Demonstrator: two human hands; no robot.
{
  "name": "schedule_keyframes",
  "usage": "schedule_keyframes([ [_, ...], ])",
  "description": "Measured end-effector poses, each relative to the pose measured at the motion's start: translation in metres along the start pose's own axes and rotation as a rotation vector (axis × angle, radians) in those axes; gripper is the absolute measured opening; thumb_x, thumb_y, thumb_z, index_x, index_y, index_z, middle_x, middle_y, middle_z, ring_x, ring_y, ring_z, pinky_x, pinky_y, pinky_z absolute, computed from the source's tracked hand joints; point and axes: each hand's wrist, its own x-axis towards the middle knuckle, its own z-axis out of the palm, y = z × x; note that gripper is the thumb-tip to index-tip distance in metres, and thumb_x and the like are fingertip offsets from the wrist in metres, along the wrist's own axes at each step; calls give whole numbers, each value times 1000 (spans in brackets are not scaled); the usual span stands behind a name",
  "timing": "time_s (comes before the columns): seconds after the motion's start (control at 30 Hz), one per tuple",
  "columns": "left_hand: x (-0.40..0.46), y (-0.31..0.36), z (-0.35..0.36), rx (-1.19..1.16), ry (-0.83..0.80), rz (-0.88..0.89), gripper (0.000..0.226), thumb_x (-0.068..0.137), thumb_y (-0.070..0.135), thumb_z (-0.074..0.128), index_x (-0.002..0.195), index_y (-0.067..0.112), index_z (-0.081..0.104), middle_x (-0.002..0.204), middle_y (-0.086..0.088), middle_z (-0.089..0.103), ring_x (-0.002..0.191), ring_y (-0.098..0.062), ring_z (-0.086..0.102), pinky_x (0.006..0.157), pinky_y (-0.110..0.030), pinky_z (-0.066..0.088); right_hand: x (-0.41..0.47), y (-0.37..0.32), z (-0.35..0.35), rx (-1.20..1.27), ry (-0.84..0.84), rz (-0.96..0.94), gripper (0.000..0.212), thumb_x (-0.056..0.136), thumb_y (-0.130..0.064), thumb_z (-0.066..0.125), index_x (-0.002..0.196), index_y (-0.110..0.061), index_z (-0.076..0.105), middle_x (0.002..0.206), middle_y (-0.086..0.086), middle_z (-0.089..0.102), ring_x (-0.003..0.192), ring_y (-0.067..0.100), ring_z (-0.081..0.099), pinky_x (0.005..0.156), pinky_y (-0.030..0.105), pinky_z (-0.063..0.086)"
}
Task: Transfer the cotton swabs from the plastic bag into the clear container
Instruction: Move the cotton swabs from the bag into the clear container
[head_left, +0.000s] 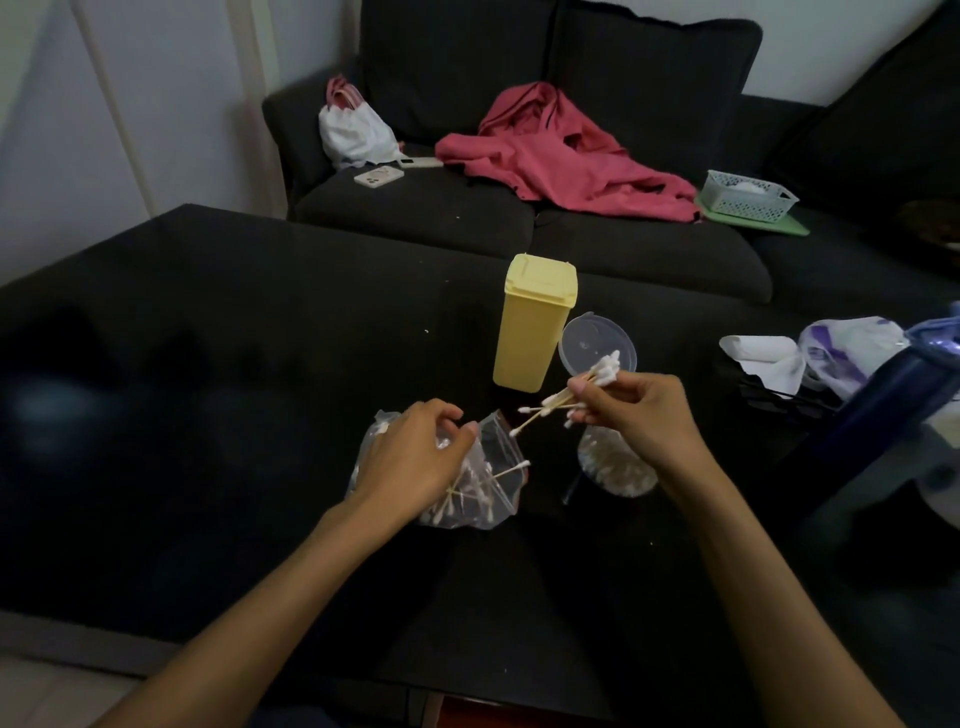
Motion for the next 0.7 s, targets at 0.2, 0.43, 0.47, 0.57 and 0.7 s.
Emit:
schedule_keyframes([
  [0.2, 7, 38, -13, -285, -55, 184, 46, 89, 34, 58, 133, 30, 47, 133, 10, 49, 99, 1, 58, 86, -31, 55, 3, -8, -31, 191, 105, 115, 14, 82, -18, 68, 91, -8, 71, 75, 3, 73, 64, 4, 67, 59, 13, 53],
  [0.43, 38, 89, 4, -520, -511, 77, 61, 88, 30, 60, 143, 23, 34, 108, 7, 67, 82, -2, 67, 57, -17, 52, 8, 0, -52, 546, 79, 285, 14, 79, -17, 69, 88, -6, 70, 81, 7, 73, 72, 9, 69, 61, 16, 55],
  [0.47, 39, 95, 9, -486, -500, 93, 57, 89, 35, 57, 141, 24, 37, 99, 10, 68, 76, -1, 66, 55, -16, 48, 8, 2, -57, 602, 90, 296, 12, 79, -16, 69, 86, -6, 69, 77, 5, 73, 67, 7, 69, 57, 14, 53],
  [0.57, 41, 106, 26, -521, -404, 68, 38, 91, 43, 51, 126, 28, 54, 93, 11, 62, 77, -3, 55, 62, -19, 41, 8, 7, -66, 747, 130, 347, 8, 82, -13, 68, 86, -6, 68, 70, 3, 72, 60, 5, 68, 53, 12, 52],
  [0.7, 44, 112, 51, -759, -270, 9, 17, 89, 42, 56, 98, 31, 67, 93, 10, 65, 81, -5, 53, 58, -18, 37, 8, 9, -74, 829, 159, 379, 10, 82, -11, 68, 90, -5, 69, 78, 8, 72, 62, 7, 68, 57, 13, 56],
])
